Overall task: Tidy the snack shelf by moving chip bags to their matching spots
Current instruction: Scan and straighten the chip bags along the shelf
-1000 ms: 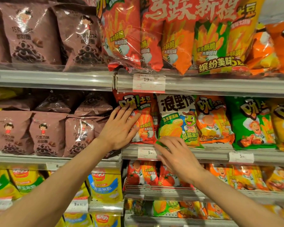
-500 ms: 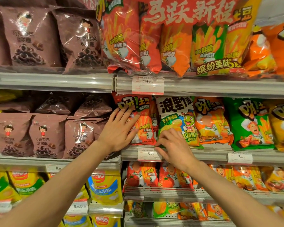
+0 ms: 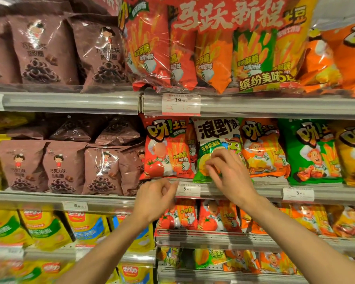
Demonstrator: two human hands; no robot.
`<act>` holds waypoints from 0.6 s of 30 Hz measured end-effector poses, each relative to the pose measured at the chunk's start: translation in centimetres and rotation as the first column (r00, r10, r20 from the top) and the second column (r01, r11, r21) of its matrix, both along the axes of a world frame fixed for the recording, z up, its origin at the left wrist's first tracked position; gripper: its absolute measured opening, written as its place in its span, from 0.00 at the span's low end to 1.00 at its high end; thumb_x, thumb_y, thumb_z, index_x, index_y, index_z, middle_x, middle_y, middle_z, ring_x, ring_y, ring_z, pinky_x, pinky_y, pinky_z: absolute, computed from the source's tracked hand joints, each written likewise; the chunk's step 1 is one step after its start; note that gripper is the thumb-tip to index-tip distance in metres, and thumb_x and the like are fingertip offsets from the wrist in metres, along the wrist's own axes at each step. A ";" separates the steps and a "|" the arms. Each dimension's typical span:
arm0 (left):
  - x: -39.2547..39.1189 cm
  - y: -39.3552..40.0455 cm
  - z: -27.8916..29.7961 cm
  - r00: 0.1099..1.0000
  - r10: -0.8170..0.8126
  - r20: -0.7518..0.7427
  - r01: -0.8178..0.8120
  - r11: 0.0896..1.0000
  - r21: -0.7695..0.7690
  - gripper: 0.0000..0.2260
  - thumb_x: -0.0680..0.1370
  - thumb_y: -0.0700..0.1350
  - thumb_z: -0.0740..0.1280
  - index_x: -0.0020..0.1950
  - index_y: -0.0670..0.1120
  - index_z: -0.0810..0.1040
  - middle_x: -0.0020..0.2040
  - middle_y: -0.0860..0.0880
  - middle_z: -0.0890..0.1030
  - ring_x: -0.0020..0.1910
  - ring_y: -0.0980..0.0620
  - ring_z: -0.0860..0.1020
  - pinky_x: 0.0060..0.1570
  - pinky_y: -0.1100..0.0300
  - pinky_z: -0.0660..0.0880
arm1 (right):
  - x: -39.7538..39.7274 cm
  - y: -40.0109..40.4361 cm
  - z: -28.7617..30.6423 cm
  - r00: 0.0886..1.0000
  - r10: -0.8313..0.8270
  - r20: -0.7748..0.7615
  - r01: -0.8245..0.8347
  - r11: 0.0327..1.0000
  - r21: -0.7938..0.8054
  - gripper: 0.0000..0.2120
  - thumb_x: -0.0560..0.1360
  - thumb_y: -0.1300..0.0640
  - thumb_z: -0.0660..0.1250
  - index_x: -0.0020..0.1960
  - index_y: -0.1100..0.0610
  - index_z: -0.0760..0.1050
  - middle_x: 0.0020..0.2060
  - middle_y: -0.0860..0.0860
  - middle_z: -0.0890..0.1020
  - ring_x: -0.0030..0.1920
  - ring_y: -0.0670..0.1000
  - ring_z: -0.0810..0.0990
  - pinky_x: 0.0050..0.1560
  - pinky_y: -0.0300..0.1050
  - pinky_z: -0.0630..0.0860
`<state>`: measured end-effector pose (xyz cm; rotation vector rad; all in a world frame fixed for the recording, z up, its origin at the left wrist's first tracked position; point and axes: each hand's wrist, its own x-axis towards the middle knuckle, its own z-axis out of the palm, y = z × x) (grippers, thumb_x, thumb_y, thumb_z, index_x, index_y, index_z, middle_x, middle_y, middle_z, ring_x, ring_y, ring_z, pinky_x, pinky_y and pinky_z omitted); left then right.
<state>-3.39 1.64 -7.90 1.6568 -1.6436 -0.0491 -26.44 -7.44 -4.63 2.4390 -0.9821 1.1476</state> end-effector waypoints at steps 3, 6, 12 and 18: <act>-2.6 0.3 -1.3 0.897 -0.005 -0.442 0.148 0.946 0.289 0.23 0.82 0.59 0.64 0.38 0.43 0.82 0.29 0.50 0.85 0.27 0.55 0.80 0.34 0.61 0.76 | -1.1 -0.6 0.9 0.985 -0.157 0.068 0.154 0.987 0.056 0.13 0.79 0.51 0.68 0.61 0.56 0.80 0.64 0.56 0.76 0.67 0.57 0.72 0.66 0.59 0.72; -4.5 -0.6 -2.1 0.731 0.139 -0.668 0.182 0.903 0.388 0.25 0.82 0.60 0.64 0.45 0.37 0.83 0.36 0.43 0.87 0.30 0.48 0.82 0.30 0.60 0.77 | -1.8 -0.9 2.0 0.953 -0.289 0.090 0.263 0.938 0.227 0.26 0.80 0.45 0.67 0.73 0.56 0.70 0.74 0.61 0.66 0.76 0.61 0.62 0.72 0.61 0.64; -6.2 -1.1 -2.3 0.579 0.244 -0.778 0.189 0.888 0.419 0.24 0.82 0.60 0.64 0.49 0.38 0.84 0.37 0.43 0.88 0.30 0.51 0.84 0.35 0.58 0.79 | -2.2 -1.9 3.5 0.953 -0.293 0.073 0.213 0.823 0.527 0.42 0.77 0.32 0.64 0.81 0.53 0.53 0.79 0.62 0.58 0.79 0.63 0.58 0.77 0.59 0.62; -6.7 -1.1 -2.0 0.548 0.246 -0.799 0.192 0.893 0.406 0.25 0.83 0.59 0.63 0.49 0.37 0.85 0.37 0.43 0.88 0.31 0.51 0.84 0.34 0.60 0.79 | -1.0 -2.5 4.7 0.954 -0.299 0.009 0.236 0.769 0.594 0.46 0.74 0.29 0.65 0.82 0.51 0.53 0.79 0.64 0.56 0.79 0.65 0.56 0.76 0.59 0.62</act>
